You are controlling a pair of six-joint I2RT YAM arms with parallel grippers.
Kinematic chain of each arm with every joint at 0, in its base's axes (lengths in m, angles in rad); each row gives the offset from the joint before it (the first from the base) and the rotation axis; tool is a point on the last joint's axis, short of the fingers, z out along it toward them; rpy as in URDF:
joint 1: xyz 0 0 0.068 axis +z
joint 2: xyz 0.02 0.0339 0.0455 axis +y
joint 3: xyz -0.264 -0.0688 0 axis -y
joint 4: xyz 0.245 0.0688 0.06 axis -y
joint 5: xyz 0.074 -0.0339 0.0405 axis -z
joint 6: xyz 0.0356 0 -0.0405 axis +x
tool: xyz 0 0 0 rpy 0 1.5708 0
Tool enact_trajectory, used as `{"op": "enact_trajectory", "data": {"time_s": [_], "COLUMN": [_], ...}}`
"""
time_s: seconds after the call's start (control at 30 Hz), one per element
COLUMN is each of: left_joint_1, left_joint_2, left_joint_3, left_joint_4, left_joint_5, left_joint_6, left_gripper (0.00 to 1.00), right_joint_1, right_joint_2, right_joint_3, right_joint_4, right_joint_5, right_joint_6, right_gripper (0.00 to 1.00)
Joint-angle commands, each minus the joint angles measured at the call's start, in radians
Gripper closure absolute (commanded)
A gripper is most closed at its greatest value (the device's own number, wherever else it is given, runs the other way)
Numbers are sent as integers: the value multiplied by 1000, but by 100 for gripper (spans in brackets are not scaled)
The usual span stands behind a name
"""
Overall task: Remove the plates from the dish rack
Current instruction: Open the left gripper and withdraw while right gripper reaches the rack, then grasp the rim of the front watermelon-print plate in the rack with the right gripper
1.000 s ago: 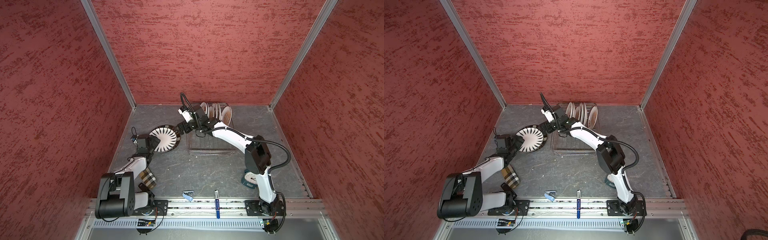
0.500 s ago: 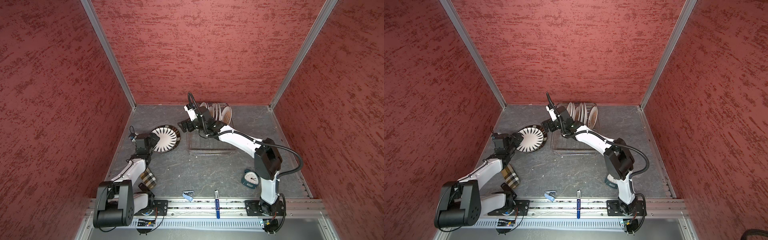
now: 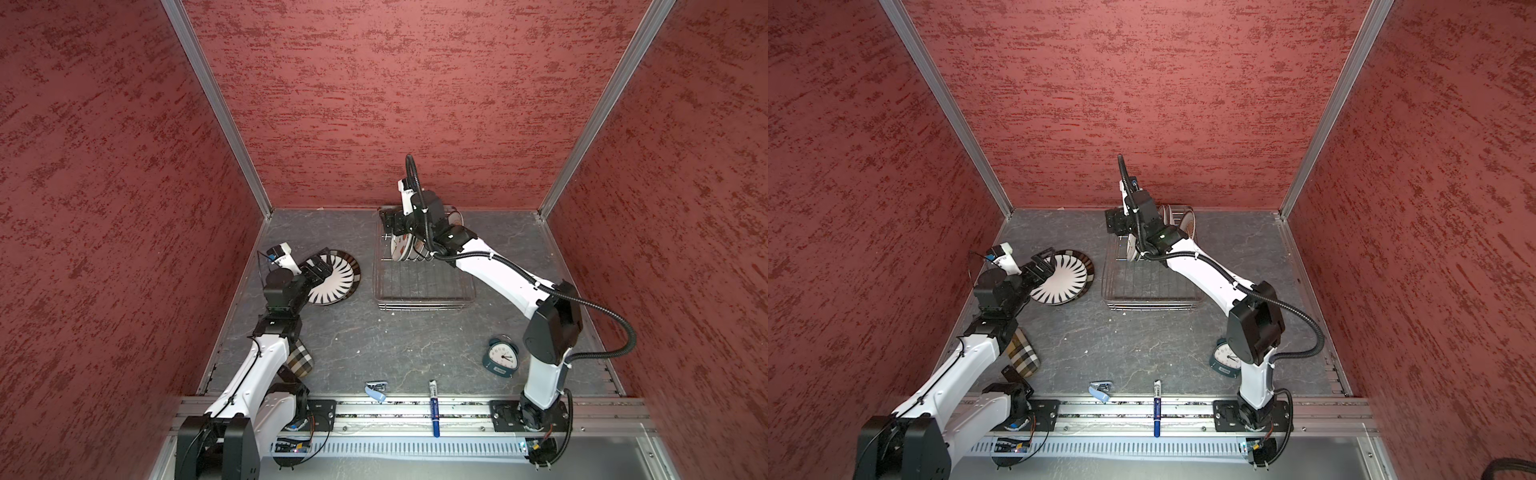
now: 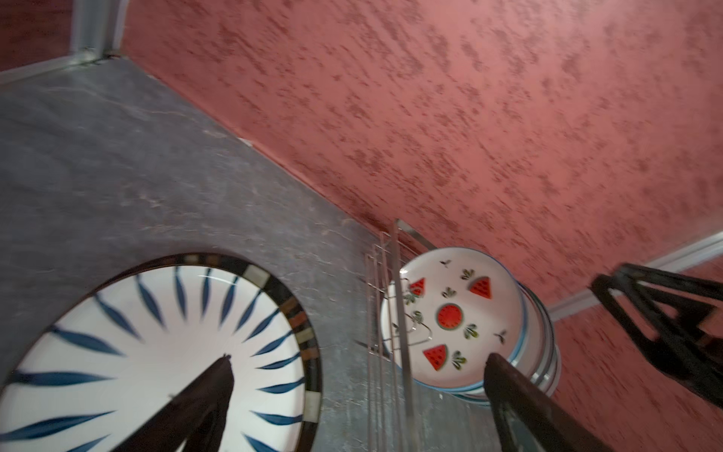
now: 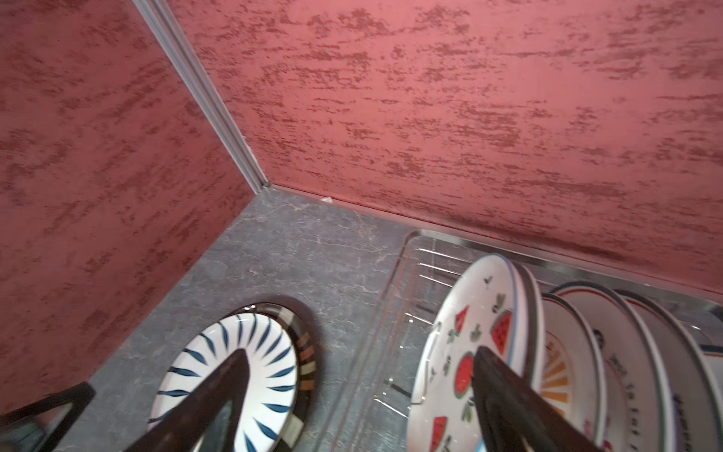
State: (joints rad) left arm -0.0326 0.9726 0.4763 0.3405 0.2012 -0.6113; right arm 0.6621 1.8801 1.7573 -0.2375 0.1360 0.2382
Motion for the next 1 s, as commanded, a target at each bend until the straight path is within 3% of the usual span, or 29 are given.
{"op": "enact_trajectory", "data": {"time_s": [0.0, 0.13, 0.3, 0.5, 0.77, 0.97], "left_joint_1": [-36, -61, -105, -126, -168, -169], "left_joint_2": [35, 120, 221, 282, 297, 276], "left_joint_3": [29, 45, 55, 95, 118, 93], "left_joint_4": [122, 246, 348, 303, 257, 265], "left_joint_5": [212, 287, 312, 310, 270, 225], "left_joint_6": [39, -5, -36, -12, 7, -9], "left_gripper": [1, 1, 1, 1, 1, 1], "right_joint_1": [-16, -16, -16, -16, -16, -16], "right_joint_2": [37, 146, 255, 369, 389, 405], "right_joint_3": [81, 261, 429, 591, 596, 587], "right_joint_4": [-97, -263, -402, -547, -585, -584], "right_joint_5": [85, 191, 241, 331, 397, 383], "right_joint_6": [39, 57, 66, 81, 98, 99], "right_gripper": [19, 40, 54, 59, 63, 65]}}
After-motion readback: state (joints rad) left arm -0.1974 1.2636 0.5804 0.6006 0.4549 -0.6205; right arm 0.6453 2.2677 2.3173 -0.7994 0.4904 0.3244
